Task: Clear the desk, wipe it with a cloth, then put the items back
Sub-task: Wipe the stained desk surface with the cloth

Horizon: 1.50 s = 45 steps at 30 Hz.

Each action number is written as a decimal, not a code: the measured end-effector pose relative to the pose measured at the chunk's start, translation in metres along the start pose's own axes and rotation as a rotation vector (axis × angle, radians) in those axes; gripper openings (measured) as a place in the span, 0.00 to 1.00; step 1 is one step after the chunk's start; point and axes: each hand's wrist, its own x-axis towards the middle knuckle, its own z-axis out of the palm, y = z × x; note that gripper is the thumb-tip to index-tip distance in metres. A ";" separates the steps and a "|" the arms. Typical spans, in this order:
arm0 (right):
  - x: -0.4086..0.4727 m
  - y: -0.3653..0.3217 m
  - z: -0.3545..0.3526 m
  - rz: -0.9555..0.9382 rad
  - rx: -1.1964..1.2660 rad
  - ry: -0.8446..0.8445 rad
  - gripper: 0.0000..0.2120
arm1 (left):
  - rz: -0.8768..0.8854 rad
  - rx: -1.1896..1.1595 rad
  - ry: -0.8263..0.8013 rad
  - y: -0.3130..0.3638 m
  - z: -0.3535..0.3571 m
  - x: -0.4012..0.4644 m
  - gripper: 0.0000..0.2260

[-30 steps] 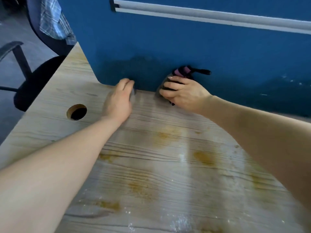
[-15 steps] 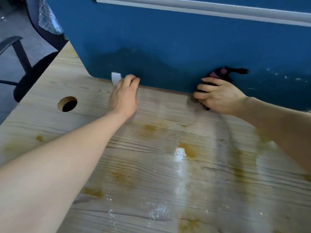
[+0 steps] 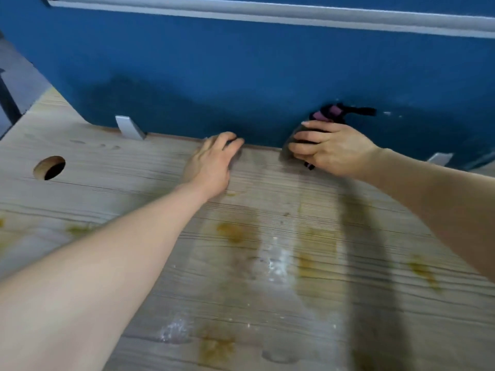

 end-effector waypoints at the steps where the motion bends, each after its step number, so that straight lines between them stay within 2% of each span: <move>1: -0.019 0.004 -0.002 0.007 0.000 0.006 0.18 | 0.010 -0.006 -0.007 0.011 0.003 0.004 0.28; 5: -0.043 0.014 -0.009 -0.007 -0.084 0.049 0.10 | 0.007 0.011 -0.010 0.030 0.010 0.011 0.29; 8: 0.001 0.019 -0.015 0.026 -0.189 0.191 0.25 | 0.012 0.051 -0.021 0.029 0.009 0.012 0.30; 11: 0.032 0.019 -0.019 0.058 -0.176 0.171 0.28 | 0.022 0.090 -0.040 0.031 0.005 0.012 0.28; 13: 0.015 0.024 -0.018 0.075 -0.119 0.115 0.27 | 0.019 0.092 -0.029 0.036 0.004 0.013 0.28; 16: -0.039 0.027 -0.010 0.118 -0.064 0.148 0.16 | 0.004 0.085 -0.009 0.041 0.005 0.014 0.28; 18: -0.075 0.026 -0.005 0.155 -0.045 0.156 0.14 | 0.011 0.087 -0.022 0.043 0.006 0.014 0.29; 21: -0.088 0.025 -0.008 0.193 -0.059 0.152 0.15 | 0.045 0.084 -0.027 0.048 0.006 0.013 0.30; 24: -0.055 0.026 -0.020 0.189 -0.072 0.206 0.20 | 0.056 0.073 -0.003 0.055 0.003 0.016 0.30; 28: -0.013 0.032 -0.026 0.177 -0.094 0.211 0.20 | 0.047 0.111 -0.019 0.061 0.000 0.018 0.30; 33: -0.091 0.032 -0.018 0.275 -0.041 0.188 0.20 | 0.052 0.119 -0.050 0.072 -0.004 0.020 0.31; 36: -0.119 0.030 -0.018 0.319 -0.067 0.205 0.17 | 0.056 0.106 -0.045 0.077 -0.005 0.022 0.31; 41: -0.049 0.034 -0.028 0.299 -0.155 0.348 0.19 | 0.057 0.119 -0.044 0.078 -0.010 0.020 0.31; 45: -0.044 0.045 -0.022 0.241 -0.199 0.236 0.19 | 0.057 0.144 -0.056 0.086 -0.011 0.022 0.31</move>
